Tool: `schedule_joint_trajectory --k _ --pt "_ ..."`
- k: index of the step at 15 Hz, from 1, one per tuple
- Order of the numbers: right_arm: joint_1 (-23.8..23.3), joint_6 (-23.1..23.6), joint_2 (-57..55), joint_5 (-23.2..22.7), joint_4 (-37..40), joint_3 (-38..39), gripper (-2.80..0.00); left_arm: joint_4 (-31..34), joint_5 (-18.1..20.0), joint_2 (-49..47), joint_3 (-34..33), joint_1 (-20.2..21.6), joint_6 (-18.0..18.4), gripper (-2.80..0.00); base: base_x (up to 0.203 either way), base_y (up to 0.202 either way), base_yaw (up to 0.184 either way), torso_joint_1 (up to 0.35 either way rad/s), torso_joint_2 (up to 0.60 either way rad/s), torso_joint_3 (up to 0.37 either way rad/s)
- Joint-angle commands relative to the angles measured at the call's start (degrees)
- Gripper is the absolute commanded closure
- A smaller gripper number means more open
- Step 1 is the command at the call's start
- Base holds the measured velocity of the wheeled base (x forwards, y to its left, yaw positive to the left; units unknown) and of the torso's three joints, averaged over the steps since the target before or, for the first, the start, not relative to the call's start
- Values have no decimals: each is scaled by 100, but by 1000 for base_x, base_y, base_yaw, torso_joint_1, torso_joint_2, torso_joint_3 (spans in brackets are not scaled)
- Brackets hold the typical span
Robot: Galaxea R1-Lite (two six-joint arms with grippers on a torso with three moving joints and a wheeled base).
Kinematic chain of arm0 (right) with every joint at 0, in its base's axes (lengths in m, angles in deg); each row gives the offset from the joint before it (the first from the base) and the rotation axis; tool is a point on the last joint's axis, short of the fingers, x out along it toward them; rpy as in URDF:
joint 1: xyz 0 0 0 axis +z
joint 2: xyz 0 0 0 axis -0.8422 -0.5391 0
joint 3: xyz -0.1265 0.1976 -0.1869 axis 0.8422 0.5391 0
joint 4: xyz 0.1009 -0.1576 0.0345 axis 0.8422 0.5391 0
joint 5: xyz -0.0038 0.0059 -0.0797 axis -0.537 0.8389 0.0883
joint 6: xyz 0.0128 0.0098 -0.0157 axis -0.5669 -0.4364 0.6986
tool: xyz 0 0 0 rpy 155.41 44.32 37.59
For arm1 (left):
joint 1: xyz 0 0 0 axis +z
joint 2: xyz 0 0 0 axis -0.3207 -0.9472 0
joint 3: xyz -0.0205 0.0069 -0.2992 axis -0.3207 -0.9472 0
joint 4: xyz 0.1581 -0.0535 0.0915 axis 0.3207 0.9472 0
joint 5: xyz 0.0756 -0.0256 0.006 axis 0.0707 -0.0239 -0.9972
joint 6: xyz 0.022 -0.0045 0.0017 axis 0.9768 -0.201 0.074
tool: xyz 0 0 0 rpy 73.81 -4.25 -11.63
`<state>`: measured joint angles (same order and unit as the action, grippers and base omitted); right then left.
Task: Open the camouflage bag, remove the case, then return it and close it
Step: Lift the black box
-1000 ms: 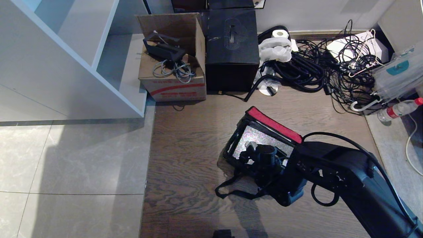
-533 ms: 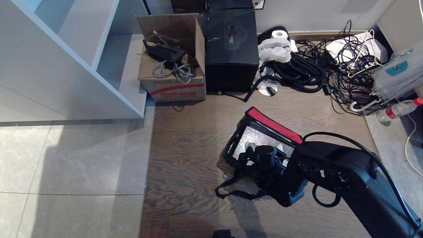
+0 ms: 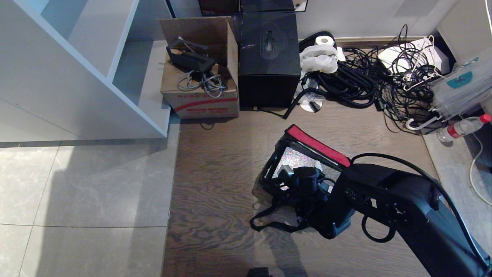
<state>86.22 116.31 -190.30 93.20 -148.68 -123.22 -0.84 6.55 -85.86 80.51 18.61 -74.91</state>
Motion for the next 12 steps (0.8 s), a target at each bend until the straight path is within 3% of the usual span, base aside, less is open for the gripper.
schedule_joint_trajectory --k 1,5,10,12 --pt "-229 358 9 15 -67 -169 -280 2 -2 0 0 1 -4 0 0 0 0 0 0 0" --pt "-513 412 157 203 112 -884 -280 2 -2 0 0 1 -4 0 0 0 0 0 0 0" --pt "-621 413 -220 325 112 -1194 -280 2 -2 0 0 1 -4 0 0 0 0 0 0 0" --pt "-683 406 -388 577 121 -1425 -280 2 -2 0 0 1 -4 0 0 0 0 0 0 0"
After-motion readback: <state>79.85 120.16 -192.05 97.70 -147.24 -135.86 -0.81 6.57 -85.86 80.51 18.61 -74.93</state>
